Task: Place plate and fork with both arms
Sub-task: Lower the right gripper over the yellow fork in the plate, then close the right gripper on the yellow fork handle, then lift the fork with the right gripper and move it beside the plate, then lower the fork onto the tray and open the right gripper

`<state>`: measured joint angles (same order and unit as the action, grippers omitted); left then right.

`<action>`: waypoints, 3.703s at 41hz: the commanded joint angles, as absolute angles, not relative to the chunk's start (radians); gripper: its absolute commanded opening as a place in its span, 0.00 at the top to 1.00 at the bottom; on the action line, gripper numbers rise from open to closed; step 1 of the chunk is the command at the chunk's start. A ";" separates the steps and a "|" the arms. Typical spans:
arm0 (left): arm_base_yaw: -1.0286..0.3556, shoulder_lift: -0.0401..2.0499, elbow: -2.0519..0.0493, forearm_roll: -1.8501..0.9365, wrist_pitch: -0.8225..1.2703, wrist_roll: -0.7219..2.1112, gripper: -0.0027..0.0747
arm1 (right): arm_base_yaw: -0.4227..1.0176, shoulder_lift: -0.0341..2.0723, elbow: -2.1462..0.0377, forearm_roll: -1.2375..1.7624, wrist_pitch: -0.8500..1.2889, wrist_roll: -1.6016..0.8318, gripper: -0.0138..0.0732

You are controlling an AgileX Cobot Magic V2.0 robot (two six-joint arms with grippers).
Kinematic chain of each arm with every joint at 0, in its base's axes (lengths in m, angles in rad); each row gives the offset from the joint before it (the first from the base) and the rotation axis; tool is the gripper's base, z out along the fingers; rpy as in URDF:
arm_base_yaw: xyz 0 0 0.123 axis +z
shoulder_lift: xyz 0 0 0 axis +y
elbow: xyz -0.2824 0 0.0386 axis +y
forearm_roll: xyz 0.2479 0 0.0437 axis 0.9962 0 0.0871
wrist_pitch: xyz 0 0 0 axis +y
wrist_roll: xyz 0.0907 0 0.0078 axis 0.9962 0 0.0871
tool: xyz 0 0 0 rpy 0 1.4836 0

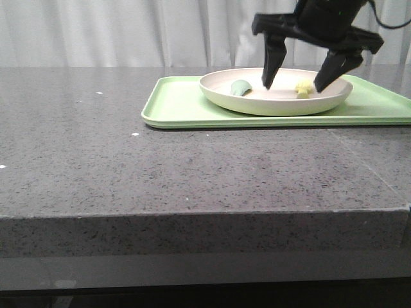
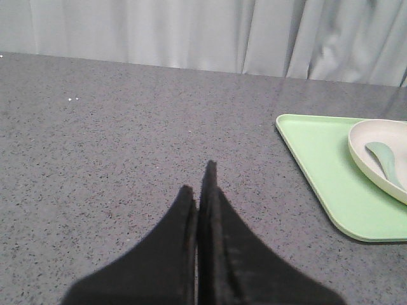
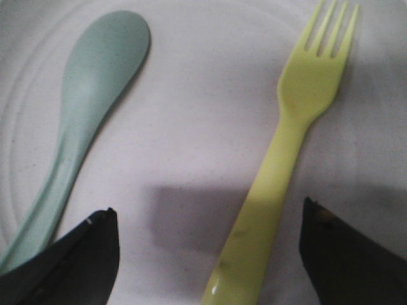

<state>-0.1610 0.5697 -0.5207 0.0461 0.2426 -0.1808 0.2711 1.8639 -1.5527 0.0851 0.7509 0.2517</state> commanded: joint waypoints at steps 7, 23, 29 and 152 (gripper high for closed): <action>-0.159 0.568 -0.551 0.048 0.158 -0.179 0.99 | 0.270 1.834 -1.591 0.055 0.699 0.277 0.18; -0.159 0.568 -0.551 0.048 0.160 -0.179 0.99 | 0.270 1.850 -1.590 0.055 0.686 0.277 0.33; -0.159 0.568 -0.551 0.048 0.160 -0.179 0.99 | 0.270 1.854 -1.590 0.055 0.693 0.277 0.33; -0.159 0.568 -0.551 0.048 0.160 -0.179 0.99 | 0.061 1.824 -1.602 -0.083 0.757 0.167 0.81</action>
